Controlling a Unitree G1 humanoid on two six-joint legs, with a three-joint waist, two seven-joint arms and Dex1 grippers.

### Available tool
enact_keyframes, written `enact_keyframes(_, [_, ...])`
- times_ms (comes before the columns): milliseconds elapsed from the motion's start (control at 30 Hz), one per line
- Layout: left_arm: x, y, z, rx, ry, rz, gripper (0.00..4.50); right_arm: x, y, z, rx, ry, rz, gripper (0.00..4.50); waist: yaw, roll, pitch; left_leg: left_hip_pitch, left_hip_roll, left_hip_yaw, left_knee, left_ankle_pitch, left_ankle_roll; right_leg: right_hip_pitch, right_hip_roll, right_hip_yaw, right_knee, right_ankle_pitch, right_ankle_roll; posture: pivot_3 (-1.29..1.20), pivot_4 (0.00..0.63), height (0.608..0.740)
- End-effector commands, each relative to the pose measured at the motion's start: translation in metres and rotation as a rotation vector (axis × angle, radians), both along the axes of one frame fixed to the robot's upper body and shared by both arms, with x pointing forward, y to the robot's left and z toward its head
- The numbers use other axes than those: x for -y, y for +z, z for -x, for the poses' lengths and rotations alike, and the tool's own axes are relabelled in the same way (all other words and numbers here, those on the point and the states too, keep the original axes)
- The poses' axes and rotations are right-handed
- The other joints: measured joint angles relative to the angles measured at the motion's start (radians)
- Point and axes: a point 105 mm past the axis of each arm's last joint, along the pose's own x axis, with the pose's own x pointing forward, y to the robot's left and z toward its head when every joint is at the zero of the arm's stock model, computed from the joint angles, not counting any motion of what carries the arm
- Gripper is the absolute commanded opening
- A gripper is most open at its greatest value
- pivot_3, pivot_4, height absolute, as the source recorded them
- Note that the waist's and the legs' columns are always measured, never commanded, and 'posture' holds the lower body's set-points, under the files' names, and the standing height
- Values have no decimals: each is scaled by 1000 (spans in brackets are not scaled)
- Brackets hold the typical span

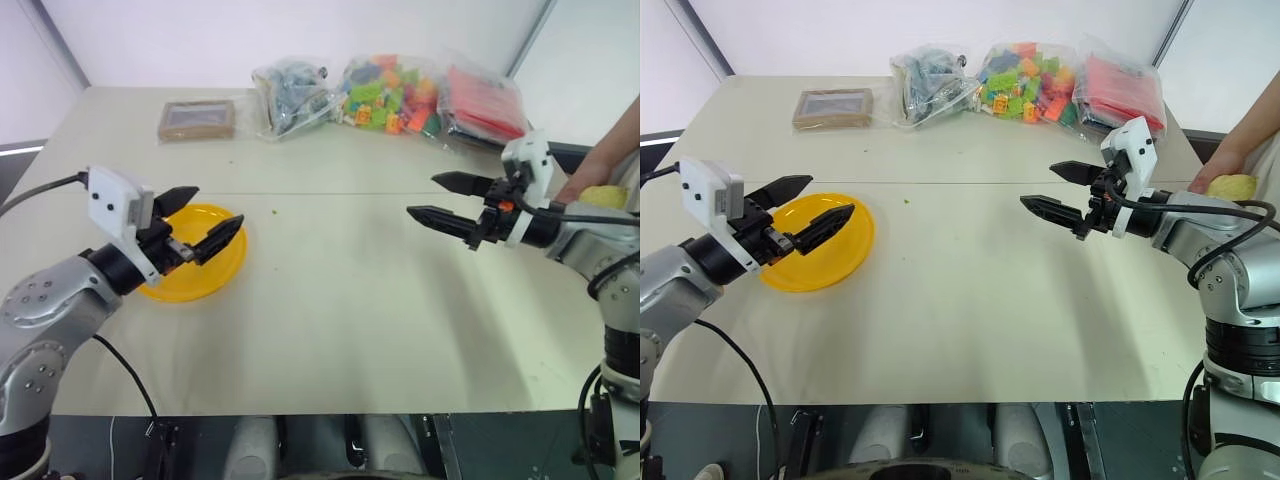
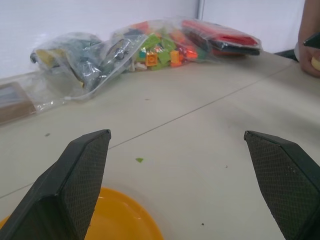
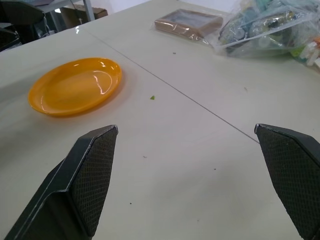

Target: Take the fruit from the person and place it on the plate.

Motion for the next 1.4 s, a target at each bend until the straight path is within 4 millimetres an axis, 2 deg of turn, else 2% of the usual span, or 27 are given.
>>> enact_keyframes(33, [-1, 12, 5, 49, 2, -13, 4500, 3, 16, 2, 67, -2, 8, 4474, 0, 0, 0, 0, 0, 0, 0, 0, 0, 0, 0, 0, 0, 0, 0, 0, 150, 731])
enact_keyframes(500, [-3, 18, 0, 69, 13, -3, 4500, 4, 16, 4, 68, -27, 0, 4474, 0, 0, 0, 0, 0, 0, 0, 0, 0, 0, 0, 0, 0, 0, 0, 0, 150, 731])
enact_keyframes(1400, [5, 16, -4, 67, -16, 3, 4500, 1, 20, 4, 84, -34, 10, 4474, 0, 0, 0, 0, 0, 0, 1, 0, 0, 0, 0, 0, 1, 0, 0, 0, 150, 731])
